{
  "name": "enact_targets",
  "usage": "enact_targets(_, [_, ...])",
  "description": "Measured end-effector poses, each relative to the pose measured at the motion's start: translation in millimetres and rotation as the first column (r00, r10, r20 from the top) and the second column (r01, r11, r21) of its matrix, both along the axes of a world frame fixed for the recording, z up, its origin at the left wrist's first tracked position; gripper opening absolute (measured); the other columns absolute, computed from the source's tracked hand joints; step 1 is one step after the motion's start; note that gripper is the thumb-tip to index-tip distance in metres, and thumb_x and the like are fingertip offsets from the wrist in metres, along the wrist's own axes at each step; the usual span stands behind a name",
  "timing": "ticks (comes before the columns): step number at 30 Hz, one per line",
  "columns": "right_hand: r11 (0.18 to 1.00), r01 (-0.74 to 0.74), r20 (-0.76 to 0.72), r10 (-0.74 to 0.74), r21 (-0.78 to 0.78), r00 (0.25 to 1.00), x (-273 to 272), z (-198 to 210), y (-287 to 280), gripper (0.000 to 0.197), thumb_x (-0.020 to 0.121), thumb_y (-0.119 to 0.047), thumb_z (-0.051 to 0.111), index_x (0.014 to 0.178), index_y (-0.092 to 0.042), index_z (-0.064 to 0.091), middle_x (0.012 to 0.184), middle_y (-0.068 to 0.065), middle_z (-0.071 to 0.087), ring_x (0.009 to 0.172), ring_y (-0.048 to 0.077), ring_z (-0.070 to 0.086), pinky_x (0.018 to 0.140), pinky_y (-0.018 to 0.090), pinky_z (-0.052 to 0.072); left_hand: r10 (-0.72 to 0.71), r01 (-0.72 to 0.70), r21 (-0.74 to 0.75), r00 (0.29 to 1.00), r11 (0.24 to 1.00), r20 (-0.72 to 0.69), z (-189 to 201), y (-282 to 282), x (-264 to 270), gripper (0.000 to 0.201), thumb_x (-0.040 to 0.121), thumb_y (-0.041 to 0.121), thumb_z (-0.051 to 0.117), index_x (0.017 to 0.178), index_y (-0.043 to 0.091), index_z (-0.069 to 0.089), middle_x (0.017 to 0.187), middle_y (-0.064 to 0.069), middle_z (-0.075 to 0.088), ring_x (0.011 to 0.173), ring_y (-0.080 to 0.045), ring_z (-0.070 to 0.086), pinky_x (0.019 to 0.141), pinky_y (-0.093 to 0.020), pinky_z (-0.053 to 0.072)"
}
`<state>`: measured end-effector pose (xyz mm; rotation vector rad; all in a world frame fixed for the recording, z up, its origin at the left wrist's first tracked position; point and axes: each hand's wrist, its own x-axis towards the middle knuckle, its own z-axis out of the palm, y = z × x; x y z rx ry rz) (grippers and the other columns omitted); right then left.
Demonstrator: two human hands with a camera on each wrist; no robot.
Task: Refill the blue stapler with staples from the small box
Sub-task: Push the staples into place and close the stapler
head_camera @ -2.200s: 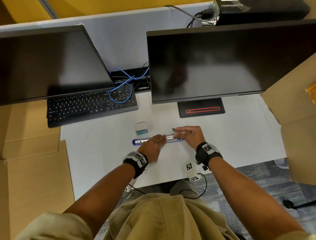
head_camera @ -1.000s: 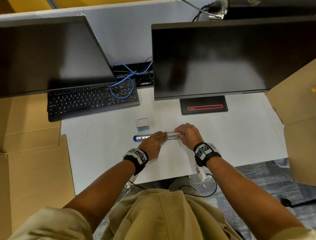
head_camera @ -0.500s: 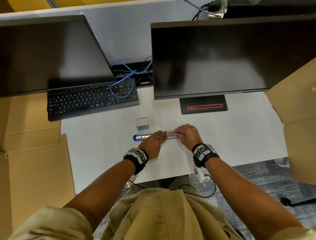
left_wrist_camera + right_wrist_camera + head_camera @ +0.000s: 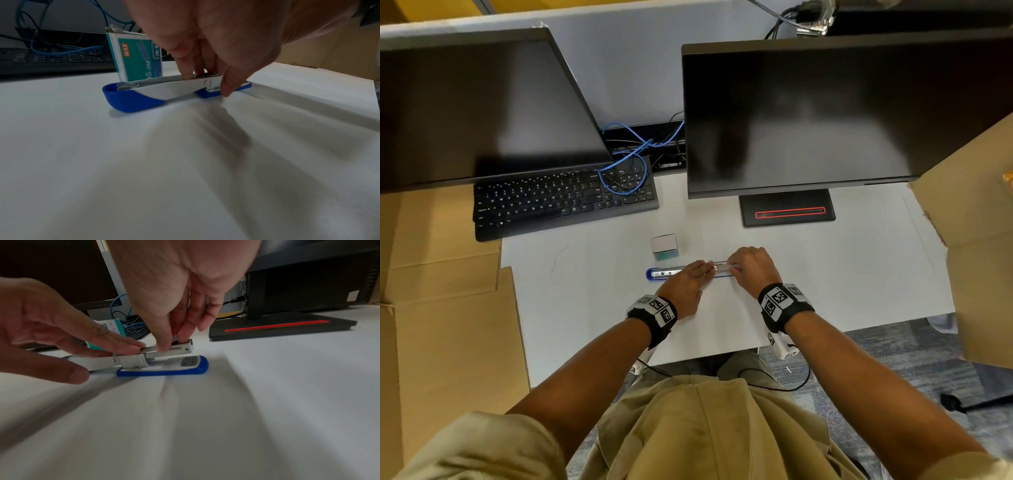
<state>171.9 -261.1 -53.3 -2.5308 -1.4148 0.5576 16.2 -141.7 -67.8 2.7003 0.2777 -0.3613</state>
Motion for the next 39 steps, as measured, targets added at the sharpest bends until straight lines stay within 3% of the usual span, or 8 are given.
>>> enact_targets(3, [0.999,0.027,-0.039,-0.027,-0.017,0.999,5.8,0.5,3.1,0.016,0.084,-0.011,0.063,0.095,-0.009,0.075,0.094,0.012,0.070,0.085,0.030,0.064,0.079,0.038,0.052,-0.004,0.004,0.003,1.000,1.000,-0.001,-0.1,-0.4,-0.2,0.059,0.096,0.015,0.046,0.150,0.015,0.023,0.160,-0.001,0.020,0.148,-0.020,0.016,0.113,-0.021,0.002])
enact_targets(7, [0.999,0.017,0.060,-0.016,-0.029,0.998,7.4,-0.7,0.7,0.016,0.086,-0.023,0.065,0.099,-0.019,0.074,0.096,0.005,0.069,0.091,0.026,0.059,0.082,0.038,0.045,-0.012,0.012,0.009,1.000,1.000,-0.004,-1.5,0.2,-0.2,0.060,0.096,0.016,0.047,0.150,0.014,0.023,0.160,-0.002,0.020,0.148,-0.020,0.016,0.115,-0.022,0.003])
enact_targets(11, [0.994,0.091,0.002,-0.092,0.058,0.996,10.1,-2.6,-10.6,0.031,0.079,-0.025,0.075,0.108,-0.019,0.069,0.102,0.005,0.067,0.095,0.025,0.059,0.086,0.039,0.045,-0.018,0.018,0.000,1.000,1.000,-0.009,-2.2,0.9,-0.1,0.060,0.095,0.015,0.049,0.150,0.014,0.025,0.159,-0.002,0.022,0.147,-0.021,0.018,0.117,-0.026,0.008])
enact_targets(15, [0.995,-0.013,0.059,0.007,0.102,0.998,9.4,-9.0,-27.2,0.020,0.074,-0.018,0.081,0.093,-0.018,0.074,0.087,0.005,0.063,0.079,0.027,0.060,0.067,0.037,0.046,-0.025,0.025,0.004,0.999,1.000,-0.024,-3.5,1.4,0.3,0.061,0.095,0.016,0.049,0.150,0.015,0.024,0.160,0.000,0.020,0.148,-0.019,0.017,0.120,-0.029,0.012])
enact_targets(19, [0.995,-0.044,0.111,0.034,0.086,0.993,10.9,-10.8,-34.8,0.016,0.076,-0.020,0.077,0.092,-0.019,0.076,0.083,0.005,0.064,0.076,0.028,0.059,0.063,0.035,0.044,-0.028,0.028,-0.001,1.000,1.000,-0.013,-3.8,1.5,-0.2,0.060,0.095,0.016,0.048,0.150,0.015,0.024,0.160,-0.001,0.020,0.148,-0.020,0.016,0.119,-0.028,0.011])
enact_targets(28, [0.968,-0.227,0.147,0.211,0.103,0.966,-5.0,-11.0,-21.2,0.029,0.079,-0.025,0.074,0.107,-0.034,0.071,0.113,0.009,0.068,0.101,0.030,0.063,0.076,0.040,0.051,-0.024,0.024,-0.027,1.000,0.999,0.014,-2.6,3.6,-0.3,0.061,0.094,0.012,0.048,0.150,0.013,0.024,0.160,-0.002,0.020,0.148,-0.021,0.016,0.116,-0.024,0.007])
enact_targets(34, [0.976,-0.159,0.075,0.149,0.152,0.986,6.4,-13.8,-33.0,0.034,0.078,-0.011,0.075,0.107,-0.027,0.072,0.106,0.012,0.070,0.090,0.035,0.065,0.071,0.044,0.055,-0.015,0.017,-0.055,0.999,0.998,0.037,-3.0,6.6,-1.3,0.060,0.094,0.013,0.050,0.149,0.014,0.027,0.159,-0.002,0.023,0.147,-0.020,0.018,0.113,-0.021,0.004])
enact_targets(39, [0.984,-0.024,-0.062,0.036,0.179,0.997,15.3,-19.3,-42.5,0.028,0.087,-0.007,0.065,0.112,-0.016,0.071,0.112,0.012,0.071,0.100,0.033,0.066,0.089,0.040,0.056,0.042,-0.038,-0.096,0.998,0.995,0.039,0.7,14.6,-6.2,0.056,0.092,0.014,0.054,0.145,0.016,0.037,0.155,-0.001,0.034,0.143,-0.019,0.029,0.117,-0.027,0.019])
